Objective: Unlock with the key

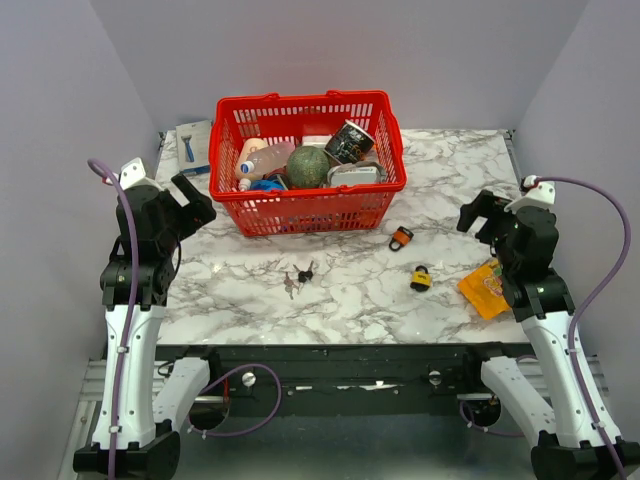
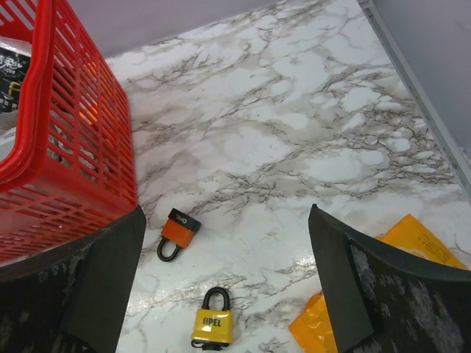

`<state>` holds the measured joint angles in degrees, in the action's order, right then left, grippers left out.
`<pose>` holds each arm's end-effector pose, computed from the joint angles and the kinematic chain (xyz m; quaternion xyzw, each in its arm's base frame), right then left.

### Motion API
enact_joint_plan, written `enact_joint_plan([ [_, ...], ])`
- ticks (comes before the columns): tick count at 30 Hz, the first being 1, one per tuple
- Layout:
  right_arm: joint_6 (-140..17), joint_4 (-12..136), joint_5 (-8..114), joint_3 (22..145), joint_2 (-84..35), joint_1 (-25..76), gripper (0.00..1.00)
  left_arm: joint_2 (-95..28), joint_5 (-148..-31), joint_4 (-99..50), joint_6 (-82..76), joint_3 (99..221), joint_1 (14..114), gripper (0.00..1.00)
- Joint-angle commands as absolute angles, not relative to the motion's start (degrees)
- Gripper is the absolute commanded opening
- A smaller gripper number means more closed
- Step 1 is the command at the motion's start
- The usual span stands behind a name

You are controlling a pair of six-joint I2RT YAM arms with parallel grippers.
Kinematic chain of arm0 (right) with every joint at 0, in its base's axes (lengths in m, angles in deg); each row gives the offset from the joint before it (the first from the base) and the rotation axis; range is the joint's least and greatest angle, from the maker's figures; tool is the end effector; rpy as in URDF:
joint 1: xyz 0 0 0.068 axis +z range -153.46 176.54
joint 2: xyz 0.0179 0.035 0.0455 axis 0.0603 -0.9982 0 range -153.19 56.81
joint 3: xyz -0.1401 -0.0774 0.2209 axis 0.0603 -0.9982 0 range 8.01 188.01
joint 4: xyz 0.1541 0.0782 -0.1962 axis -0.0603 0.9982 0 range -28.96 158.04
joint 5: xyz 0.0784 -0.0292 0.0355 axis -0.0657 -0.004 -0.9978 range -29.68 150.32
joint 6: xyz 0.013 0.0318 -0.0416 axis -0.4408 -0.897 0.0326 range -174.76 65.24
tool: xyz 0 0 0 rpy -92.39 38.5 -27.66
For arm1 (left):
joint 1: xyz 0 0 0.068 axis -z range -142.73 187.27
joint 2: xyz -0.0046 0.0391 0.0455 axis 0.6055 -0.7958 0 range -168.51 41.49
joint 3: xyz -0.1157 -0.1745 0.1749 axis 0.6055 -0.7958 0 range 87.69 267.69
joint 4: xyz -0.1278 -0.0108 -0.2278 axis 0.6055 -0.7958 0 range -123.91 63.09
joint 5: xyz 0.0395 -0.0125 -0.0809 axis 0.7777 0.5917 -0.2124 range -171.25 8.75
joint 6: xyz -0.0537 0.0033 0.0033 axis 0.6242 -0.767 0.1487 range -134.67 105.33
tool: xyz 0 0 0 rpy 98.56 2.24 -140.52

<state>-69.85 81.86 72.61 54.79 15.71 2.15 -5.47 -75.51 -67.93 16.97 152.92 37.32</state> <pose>0.1639 0.0084 0.3425 0.1301 0.7814 0.0250 0.6098 0.1545 0.0034 0.3979 -0.2530 0.7927 -0.1110 0.5434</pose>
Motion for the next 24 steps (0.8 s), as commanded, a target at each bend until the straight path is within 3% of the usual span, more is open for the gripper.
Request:
enact_joint_plan([
  [1,-68.3,84.6,70.34,57.31,15.68,1.99,1.0,-4.49,-73.61,-68.49,17.24,153.96,37.09,0.99],
  [12,-67.24,87.15,69.65,59.6,13.83,2.08,0.95,3.16,-77.82,-61.01,11.7,148.25,37.09,0.98],
  [19,-68.12,87.76,64.28,59.42,12.34,2.08,0.88,5.62,-86.43,-62.87,12.48,146.23,37.09,0.86],
  [24,-68.21,87.94,63.92,58.02,13.65,2.08,0.87,7.65,-90.39,-59.09,18.11,140.78,38.74,0.74],
])
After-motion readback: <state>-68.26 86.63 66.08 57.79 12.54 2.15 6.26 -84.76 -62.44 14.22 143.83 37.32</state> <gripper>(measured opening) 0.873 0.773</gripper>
